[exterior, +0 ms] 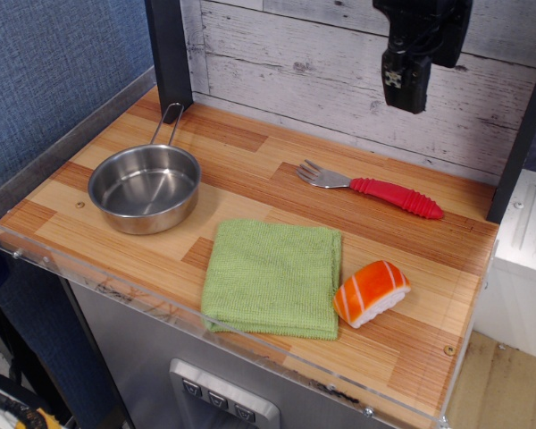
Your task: Place the red spoon on the green cloth in the table.
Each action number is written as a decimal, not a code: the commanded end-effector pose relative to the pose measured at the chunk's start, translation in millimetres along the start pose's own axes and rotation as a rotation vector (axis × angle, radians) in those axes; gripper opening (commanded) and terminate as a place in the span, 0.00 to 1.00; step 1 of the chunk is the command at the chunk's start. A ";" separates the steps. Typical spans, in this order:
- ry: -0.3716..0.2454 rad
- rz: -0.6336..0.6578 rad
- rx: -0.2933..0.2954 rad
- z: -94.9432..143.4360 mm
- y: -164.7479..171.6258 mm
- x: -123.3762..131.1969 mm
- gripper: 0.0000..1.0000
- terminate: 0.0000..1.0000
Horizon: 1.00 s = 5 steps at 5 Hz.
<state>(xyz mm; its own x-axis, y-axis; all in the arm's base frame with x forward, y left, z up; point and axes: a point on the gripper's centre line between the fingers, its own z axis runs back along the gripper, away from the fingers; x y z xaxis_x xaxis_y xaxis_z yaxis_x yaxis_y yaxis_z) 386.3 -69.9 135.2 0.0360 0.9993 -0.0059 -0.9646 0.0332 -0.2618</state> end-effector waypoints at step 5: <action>0.003 -0.021 0.202 -64.2 34.7 20.2 1.00 0.00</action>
<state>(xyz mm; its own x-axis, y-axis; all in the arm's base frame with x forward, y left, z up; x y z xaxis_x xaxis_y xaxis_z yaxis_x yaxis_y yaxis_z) 369.8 -48.6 54.4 0.0486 0.9988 -0.0070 -0.9982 0.0484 -0.0364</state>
